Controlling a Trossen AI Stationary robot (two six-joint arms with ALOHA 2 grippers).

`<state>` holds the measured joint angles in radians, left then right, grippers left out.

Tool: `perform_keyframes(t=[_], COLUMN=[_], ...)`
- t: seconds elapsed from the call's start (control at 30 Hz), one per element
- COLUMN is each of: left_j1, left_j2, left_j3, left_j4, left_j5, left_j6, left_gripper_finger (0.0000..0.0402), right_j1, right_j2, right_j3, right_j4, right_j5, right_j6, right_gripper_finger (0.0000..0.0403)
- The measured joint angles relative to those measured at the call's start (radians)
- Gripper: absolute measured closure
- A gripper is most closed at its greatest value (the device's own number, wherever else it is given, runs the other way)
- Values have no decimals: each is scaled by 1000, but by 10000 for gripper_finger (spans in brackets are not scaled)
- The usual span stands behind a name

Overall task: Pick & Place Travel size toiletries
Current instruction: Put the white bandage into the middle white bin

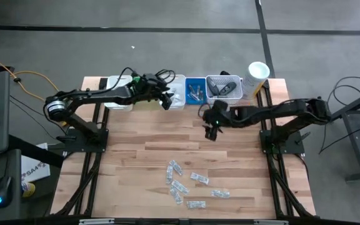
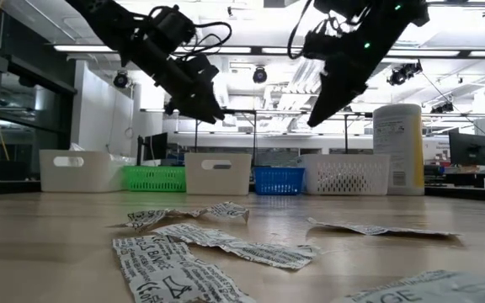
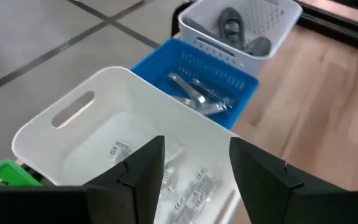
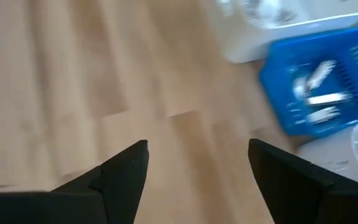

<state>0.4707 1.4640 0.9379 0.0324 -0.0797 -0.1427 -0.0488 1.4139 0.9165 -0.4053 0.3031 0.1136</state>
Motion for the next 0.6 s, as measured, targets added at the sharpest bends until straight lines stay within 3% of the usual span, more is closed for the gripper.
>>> perform_keyframes(t=[0.33, 0.6], left_j1=[-30, -76], left_j2=[-98, -224], left_j3=[-123, -235], left_j4=[-45, -48], left_j5=[32, 41], left_j6=[8, 7], left_gripper_finger=[220, 220], right_j1=[255, 410], right_j2=[0, 49], right_j3=[0, 1], right_j4=[0, 146], right_j5=[11, 12], right_j6=[259, 182], right_gripper_finger=[133, 133])
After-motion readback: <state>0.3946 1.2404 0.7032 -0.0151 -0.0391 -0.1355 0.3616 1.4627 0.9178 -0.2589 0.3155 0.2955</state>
